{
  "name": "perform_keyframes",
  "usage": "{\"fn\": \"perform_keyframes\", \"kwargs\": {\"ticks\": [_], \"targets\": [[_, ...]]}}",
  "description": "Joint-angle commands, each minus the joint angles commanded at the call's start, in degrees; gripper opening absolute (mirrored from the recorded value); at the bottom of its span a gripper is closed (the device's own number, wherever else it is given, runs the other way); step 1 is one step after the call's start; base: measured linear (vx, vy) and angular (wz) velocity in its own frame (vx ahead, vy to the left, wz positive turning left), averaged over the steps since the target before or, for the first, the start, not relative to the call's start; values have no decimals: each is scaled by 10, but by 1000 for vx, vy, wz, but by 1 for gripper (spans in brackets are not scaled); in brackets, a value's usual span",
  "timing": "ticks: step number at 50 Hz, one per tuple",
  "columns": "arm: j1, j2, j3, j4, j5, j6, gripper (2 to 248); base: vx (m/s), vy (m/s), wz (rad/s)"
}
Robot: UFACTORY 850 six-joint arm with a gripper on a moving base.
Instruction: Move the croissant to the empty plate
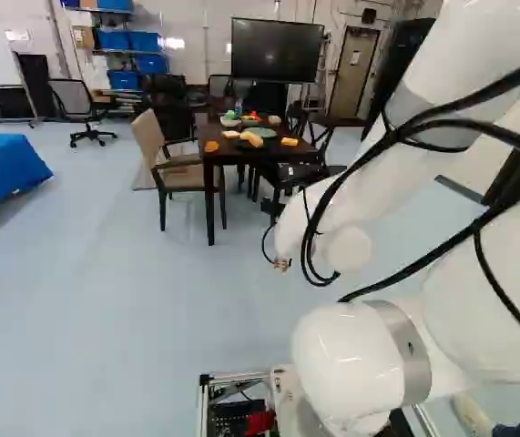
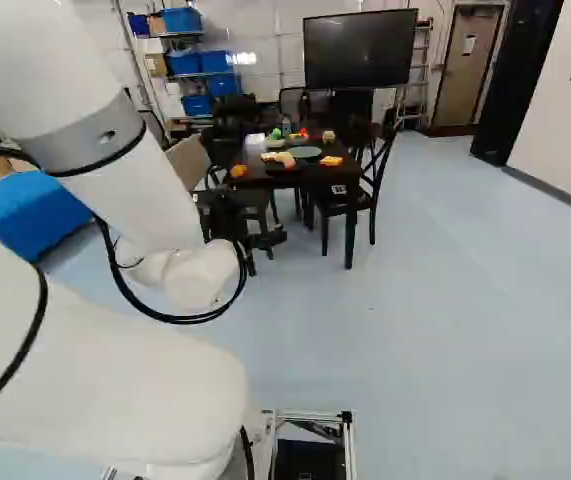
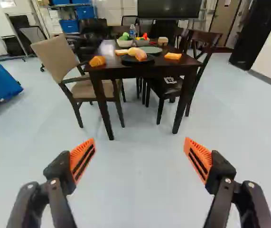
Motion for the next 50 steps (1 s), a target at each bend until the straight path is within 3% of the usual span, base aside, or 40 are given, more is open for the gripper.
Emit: {"fn": "perform_keyframes", "kwargs": {"ticks": [50], "targets": [[0, 0, 0, 0, 0, 0, 247, 0, 0, -1]]}}
